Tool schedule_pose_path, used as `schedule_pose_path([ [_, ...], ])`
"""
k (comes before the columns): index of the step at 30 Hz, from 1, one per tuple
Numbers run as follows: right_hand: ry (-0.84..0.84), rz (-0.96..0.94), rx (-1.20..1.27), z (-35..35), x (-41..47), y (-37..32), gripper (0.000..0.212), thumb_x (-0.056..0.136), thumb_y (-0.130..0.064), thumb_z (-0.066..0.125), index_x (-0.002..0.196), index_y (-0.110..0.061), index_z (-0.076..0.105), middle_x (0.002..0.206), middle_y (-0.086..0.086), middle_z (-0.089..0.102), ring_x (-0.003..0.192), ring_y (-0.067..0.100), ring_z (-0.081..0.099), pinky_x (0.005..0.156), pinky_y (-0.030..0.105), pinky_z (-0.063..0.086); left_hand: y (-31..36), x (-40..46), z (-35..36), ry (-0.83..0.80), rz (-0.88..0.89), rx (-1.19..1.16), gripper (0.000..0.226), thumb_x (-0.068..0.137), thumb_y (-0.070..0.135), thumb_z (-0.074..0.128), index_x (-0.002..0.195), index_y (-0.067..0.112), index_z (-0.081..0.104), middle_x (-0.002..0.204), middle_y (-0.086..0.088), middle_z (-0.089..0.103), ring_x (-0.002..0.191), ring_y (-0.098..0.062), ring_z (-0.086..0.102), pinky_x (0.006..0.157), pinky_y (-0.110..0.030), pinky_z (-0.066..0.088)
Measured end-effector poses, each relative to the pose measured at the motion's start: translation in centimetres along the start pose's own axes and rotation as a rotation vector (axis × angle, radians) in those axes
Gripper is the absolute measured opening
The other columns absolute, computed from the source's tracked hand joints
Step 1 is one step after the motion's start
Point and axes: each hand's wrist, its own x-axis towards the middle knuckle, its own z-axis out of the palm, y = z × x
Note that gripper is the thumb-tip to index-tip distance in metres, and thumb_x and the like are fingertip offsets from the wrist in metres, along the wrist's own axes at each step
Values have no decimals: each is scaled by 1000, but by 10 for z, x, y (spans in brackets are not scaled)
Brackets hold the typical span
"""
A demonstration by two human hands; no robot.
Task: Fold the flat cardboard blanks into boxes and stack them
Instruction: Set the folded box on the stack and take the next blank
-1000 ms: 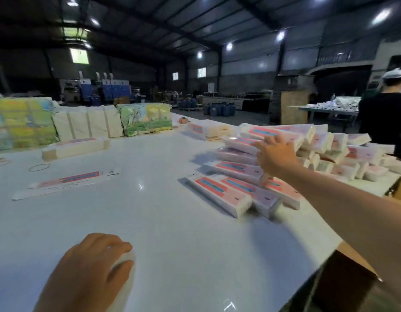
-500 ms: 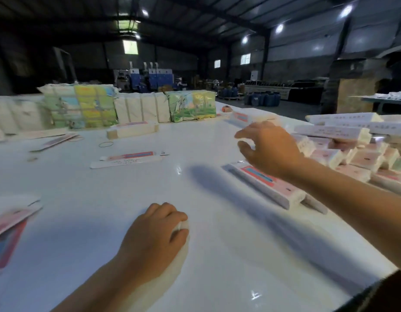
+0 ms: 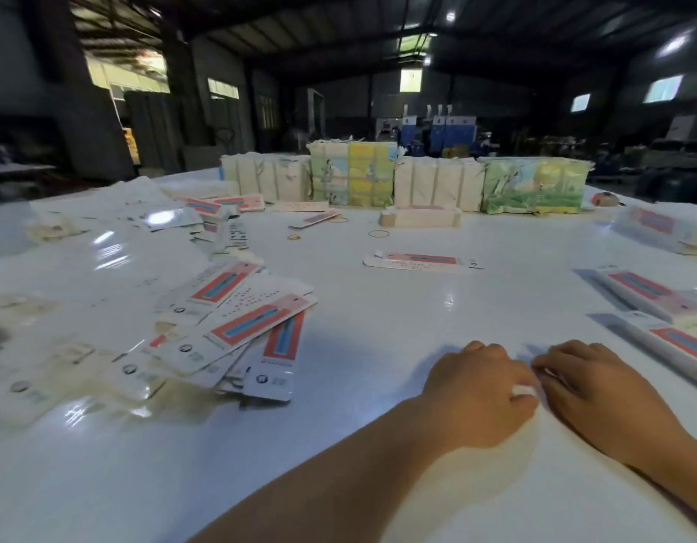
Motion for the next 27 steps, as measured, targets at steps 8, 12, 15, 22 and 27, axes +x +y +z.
schedule_pose_path([
  [8, 68, -81, 53, 10, 5, 13, 16, 77, -4, 69, 80, -20, 71, 84, 0, 65, 80, 34, 61, 70, 45, 49, -122, 8, -145, 239, -588, 147, 31, 89, 31, 50, 114, 17, 60, 119, -4, 58, 106, -26, 54, 87, -34, 46],
  [12, 96, -74, 50, 13, 6, 11, 22, 70, 4, 73, 78, -17, 72, 80, 0, 63, 70, 34, 59, 66, 46, 50, -217, -42, -171, 86, -1044, 292, 69, 85, 56, 50, 139, 17, 34, 146, -15, 30, 134, -37, 24, 107, -49, 28],
  [15, 105, -82, 53, 11, 7, 12, 23, 70, 3, 73, 78, -19, 72, 80, -3, 61, 68, 30, 58, 65, 46, 50, -253, -72, -157, 48, -1151, 341, 88, 78, 75, 45, 142, 17, 27, 148, -17, 25, 136, -39, 18, 110, -53, 18],
  [22, 88, -73, 69, 7, 3, 6, 23, 72, 2, 72, 80, -20, 71, 80, -2, 61, 71, 30, 57, 65, 44, 48, -249, -69, -163, 69, -863, 625, 25, 92, 28, 45, 105, 12, 59, 88, -3, 57, 84, -21, 56, 71, -31, 46],
  [27, 70, -67, 81, -1, 2, -2, 16, 80, -4, 66, 80, -19, 72, 86, 2, 65, 79, 28, 56, 69, 38, 46, -241, -63, -192, 100, -847, 743, 21, 90, 12, 50, 109, 8, 58, 76, 0, 46, 73, -18, 51, 65, -30, 47],
])
